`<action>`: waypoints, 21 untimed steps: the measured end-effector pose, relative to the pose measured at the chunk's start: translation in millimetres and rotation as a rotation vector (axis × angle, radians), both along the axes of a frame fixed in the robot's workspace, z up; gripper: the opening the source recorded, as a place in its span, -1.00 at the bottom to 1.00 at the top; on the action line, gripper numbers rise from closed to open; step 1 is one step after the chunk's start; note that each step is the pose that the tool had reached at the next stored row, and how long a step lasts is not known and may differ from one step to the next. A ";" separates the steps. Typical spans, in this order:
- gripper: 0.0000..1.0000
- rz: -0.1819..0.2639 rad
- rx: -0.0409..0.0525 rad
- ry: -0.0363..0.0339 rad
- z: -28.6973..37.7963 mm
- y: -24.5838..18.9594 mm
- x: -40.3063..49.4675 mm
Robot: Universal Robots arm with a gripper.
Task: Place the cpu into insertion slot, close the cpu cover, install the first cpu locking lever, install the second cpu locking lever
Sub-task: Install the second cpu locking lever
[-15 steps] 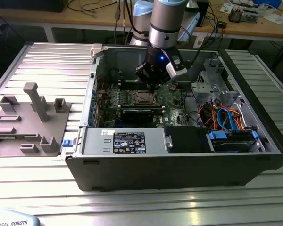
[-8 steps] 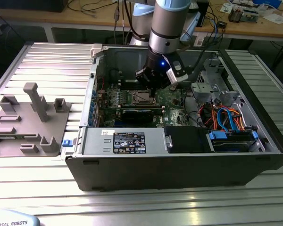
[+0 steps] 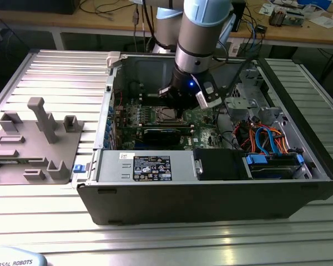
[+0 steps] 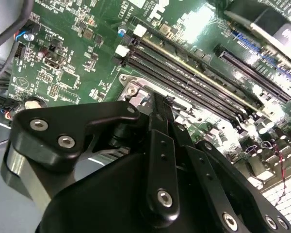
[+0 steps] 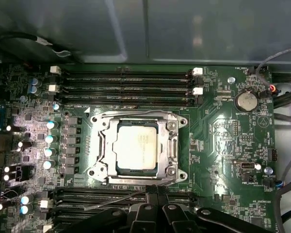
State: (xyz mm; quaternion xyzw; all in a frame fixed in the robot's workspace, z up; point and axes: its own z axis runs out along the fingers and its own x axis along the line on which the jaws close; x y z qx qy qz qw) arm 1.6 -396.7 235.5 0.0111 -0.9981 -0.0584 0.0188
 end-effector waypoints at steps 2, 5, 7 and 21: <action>-0.79 0.000 0.0067 0.0000 -0.9 -2.0 -5.5; -0.79 0.000 0.0170 0.0000 -2.1 -3.7 -13.7; -0.79 0.000 0.0265 0.0000 -2.7 -4.8 -20.5; -0.79 0.001 0.0681 -0.0002 -29.5 -6.5 -62.4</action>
